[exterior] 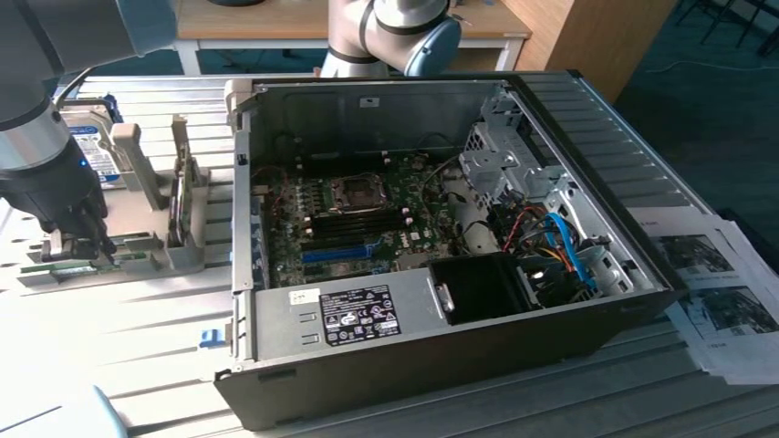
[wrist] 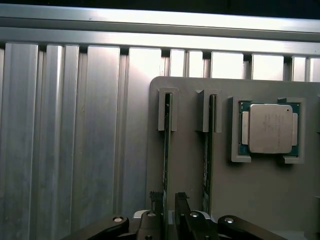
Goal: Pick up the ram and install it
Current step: 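Pick up the ram and move it above insertion slot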
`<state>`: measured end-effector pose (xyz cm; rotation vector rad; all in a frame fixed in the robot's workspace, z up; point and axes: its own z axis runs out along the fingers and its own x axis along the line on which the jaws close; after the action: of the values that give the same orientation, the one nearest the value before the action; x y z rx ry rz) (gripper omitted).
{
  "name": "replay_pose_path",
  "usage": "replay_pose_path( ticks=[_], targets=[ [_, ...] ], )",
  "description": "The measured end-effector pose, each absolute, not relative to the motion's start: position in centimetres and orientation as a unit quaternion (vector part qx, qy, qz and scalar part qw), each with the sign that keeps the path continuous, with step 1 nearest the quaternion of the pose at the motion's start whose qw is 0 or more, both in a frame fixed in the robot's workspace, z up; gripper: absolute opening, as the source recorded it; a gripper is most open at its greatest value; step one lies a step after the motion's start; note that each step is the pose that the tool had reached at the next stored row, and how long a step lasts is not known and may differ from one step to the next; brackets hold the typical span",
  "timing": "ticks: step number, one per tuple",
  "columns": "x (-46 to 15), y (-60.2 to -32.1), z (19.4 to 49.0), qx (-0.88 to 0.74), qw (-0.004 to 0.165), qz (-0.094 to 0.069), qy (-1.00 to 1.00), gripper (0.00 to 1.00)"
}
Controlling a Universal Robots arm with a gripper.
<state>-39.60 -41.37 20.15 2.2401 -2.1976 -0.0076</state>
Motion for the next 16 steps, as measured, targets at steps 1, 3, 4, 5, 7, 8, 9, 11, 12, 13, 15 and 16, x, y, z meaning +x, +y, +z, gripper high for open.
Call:
replay_pose_path(
  ticks=[1,3,4,5,7,8,9,11,12,13,15,16],
  targets=[
    [-39.6,-41.38,20.15,0.714,0.002,-0.002,-0.7,0.24],
    [-39.6,-41.38,20.15,0.714,0.002,-0.002,-0.7,0.24],
    [-39.6,-41.38,20.15,0.714,0.002,-0.002,-0.7,0.24],
    [-39.6,-41.38,20.15,0.714,0.002,-0.002,-0.701,0.24],
    [-39.6,-41.38,20.15,0.714,0.002,-0.002,-0.701,0.24],
    [-39.6,-41.37,20.15,0.714,0.002,-0.002,-0.701,0.24],
    [-39.6,-41.38,20.15,0.714,0.002,-0.002,-0.701,0.24],
    [-39.6,-41.38,20.15,0.714,0.002,-0.002,-0.701,0.24],
    [-39.6,-41.38,20.15,0.714,0.002,-0.002,-0.701,0.24],
    [-39.6,-41.38,20.15,0.714,0.002,-0.002,-0.701,0.24],
    [-39.6,-41.38,20.15,0.714,0.002,-0.002,-0.701,0.24],
    [-39.6,-41.38,20.15,0.714,0.002,-0.002,-0.701,0.24]
  ],
)
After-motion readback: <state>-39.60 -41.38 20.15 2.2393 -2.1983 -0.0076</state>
